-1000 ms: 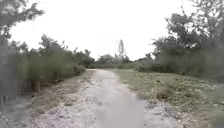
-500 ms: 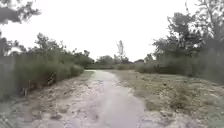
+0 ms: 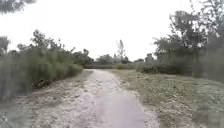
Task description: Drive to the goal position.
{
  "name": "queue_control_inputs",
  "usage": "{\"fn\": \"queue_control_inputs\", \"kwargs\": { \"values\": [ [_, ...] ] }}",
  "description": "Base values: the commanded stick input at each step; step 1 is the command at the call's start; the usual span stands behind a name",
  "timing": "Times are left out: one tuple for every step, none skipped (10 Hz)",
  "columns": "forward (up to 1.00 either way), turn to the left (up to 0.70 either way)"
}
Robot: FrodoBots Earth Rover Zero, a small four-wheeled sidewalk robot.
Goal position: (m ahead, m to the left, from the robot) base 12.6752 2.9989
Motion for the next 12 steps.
{"fn": "queue_control_inputs", "kwargs": {
  "values": [
    [0.70, 0.00],
    [0.70, 0.00],
    [0.70, 0.00],
    [0.70, 0.00],
    [0.70, 0.00],
    [0.70, 0.00],
    [0.70, 0.00],
    [0.70, 0.00],
    [0.70, 0.00],
    [0.70, 0.00],
    [0.70, 0.00],
    [0.70, 0.00]
  ]
}}
